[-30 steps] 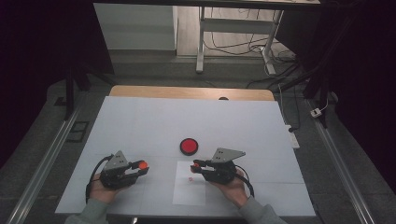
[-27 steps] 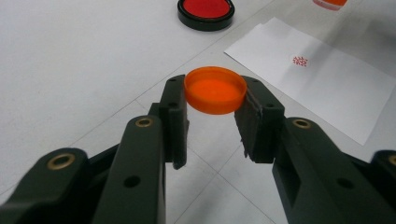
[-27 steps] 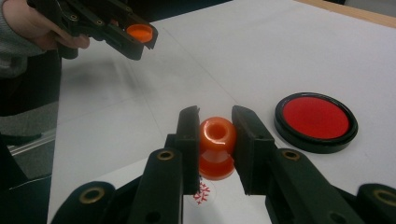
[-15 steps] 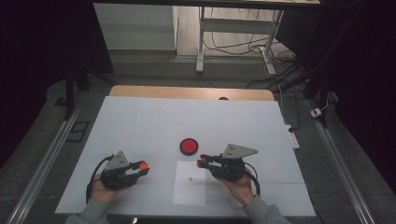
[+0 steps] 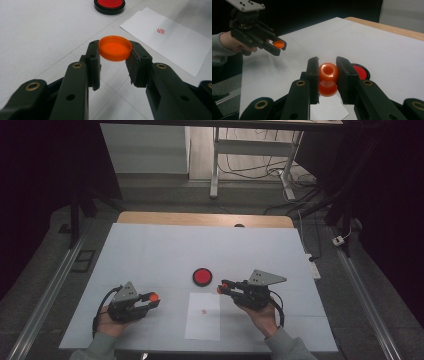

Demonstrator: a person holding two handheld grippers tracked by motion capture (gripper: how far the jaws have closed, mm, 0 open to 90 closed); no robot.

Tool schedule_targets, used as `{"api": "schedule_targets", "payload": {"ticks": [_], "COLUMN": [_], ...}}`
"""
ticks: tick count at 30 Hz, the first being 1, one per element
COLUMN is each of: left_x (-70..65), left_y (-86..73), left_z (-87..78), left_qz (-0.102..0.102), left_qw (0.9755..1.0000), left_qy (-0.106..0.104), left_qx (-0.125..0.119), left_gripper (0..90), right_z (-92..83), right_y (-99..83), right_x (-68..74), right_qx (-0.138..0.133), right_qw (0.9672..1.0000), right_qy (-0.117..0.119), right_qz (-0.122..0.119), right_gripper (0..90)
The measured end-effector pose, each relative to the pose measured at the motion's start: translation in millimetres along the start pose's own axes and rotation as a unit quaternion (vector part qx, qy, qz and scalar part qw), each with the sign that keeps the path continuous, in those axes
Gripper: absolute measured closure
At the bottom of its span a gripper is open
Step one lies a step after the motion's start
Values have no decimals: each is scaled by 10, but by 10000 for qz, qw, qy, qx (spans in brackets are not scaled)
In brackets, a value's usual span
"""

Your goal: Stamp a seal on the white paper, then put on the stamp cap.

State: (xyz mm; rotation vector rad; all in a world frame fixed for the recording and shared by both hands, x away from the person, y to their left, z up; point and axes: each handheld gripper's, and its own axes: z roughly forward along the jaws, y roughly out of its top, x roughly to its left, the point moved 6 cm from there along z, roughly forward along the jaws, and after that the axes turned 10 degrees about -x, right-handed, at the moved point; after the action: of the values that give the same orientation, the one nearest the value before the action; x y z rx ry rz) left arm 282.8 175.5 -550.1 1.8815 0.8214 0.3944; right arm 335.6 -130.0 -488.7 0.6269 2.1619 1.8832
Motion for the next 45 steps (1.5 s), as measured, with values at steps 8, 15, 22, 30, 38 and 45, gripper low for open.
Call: {"api": "schedule_targets", "payload": {"ticks": [8,15,22,30,38,45], "left_x": [4,-5,-12,-50,-86,-118], "left_y": [7,18,46,84,132,223], "left_z": [12,8,30,58,107,168], "left_qz": [13,20,43,108,181,229], "left_qw": [10000,10000,10000,9999,9997,9995], "left_qy": [3,-4,-21,-72,-131,-218], "left_qx": [-1,-22,-33,-35,-40,-96], "left_gripper": [650,649,650,650,650,649], "right_z": [-41,-32,-31,-27,-8,-3], "right_y": [49,41,56,53,42,43], "right_x": [-26,-25,-24,-25,-11,-7], "right_qx": [-71,-56,-71,-65,-68,-76], "right_qw": [10000,10000,9999,9999,10000,10000], "right_qy": [-57,-58,-51,-57,-2,-3], "right_qz": [-25,-41,-57,-63,8,1], "right_gripper": [717,717,717,717,717,717]}}
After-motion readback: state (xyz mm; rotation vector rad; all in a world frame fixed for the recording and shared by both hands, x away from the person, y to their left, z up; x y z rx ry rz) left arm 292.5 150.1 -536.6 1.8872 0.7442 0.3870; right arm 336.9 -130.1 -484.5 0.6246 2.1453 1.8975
